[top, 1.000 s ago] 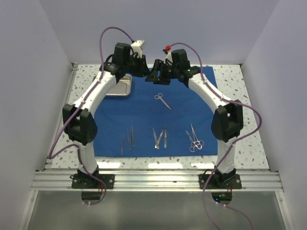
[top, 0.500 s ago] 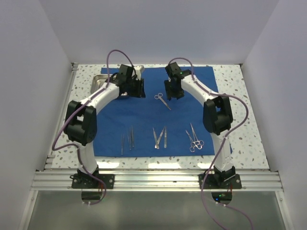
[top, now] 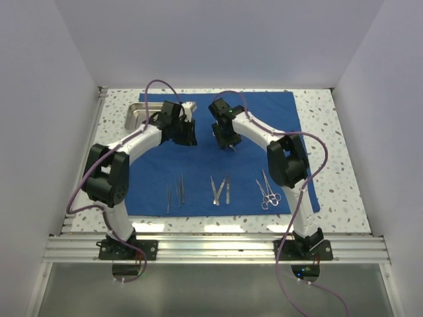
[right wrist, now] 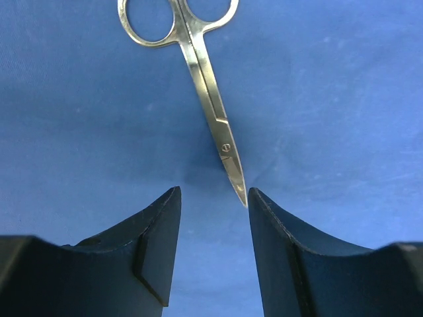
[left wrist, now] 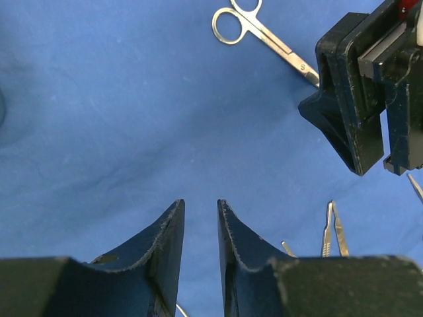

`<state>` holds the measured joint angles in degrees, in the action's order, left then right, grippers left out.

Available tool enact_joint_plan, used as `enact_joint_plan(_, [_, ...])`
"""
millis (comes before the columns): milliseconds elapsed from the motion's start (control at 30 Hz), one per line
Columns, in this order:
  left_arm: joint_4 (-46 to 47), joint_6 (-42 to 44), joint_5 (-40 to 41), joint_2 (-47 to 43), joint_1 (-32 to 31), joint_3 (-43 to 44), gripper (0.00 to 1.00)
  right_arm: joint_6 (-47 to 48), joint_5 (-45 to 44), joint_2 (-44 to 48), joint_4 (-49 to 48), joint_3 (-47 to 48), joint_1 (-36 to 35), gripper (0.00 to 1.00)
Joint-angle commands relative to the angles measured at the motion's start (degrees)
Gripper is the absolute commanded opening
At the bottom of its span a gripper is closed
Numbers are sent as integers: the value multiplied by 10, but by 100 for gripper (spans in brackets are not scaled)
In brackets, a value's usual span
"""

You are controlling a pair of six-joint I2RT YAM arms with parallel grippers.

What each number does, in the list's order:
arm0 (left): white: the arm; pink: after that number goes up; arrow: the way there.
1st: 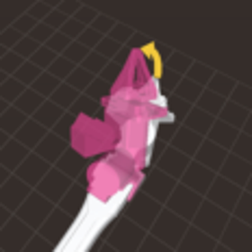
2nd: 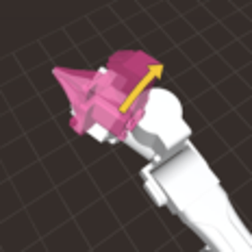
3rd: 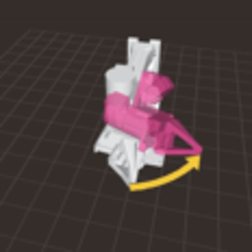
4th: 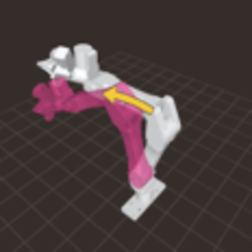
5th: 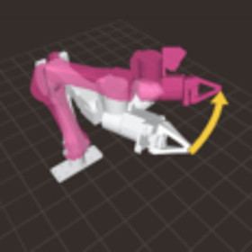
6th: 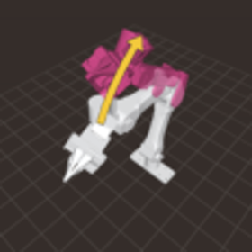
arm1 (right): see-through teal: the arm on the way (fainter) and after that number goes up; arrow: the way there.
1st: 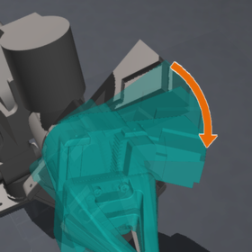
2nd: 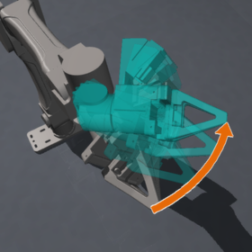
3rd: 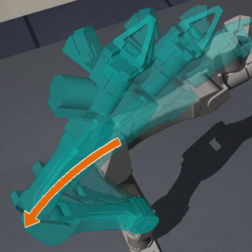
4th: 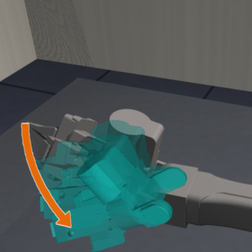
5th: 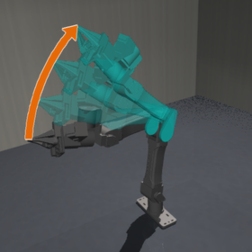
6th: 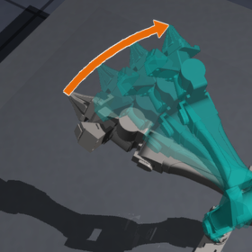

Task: Open and lay out the surgical kit
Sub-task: Pick up the medical item from the surgical kit.

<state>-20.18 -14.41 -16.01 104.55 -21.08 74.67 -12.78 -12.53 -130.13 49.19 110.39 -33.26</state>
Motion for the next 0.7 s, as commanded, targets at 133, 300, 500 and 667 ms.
enact_joint_plan(133, [23, 4, -1, -45, -2, -6, 28, 5, -28, 8, -25, -40, 3, 49])
enact_joint_plan(300, [9, 18, 5, -55, -2, -14, 27, 5, -38, 6, -44, -54, 11, 48])
enact_joint_plan(500, [8, 15, -4, -63, -3, -27, 26, 2, -31, 16, -73, -76, 12, 40])
enact_joint_plan(667, [0, 17, -4, -69, -3, -25, 25, -2, -29, 22, -93, -89, 17, 30])
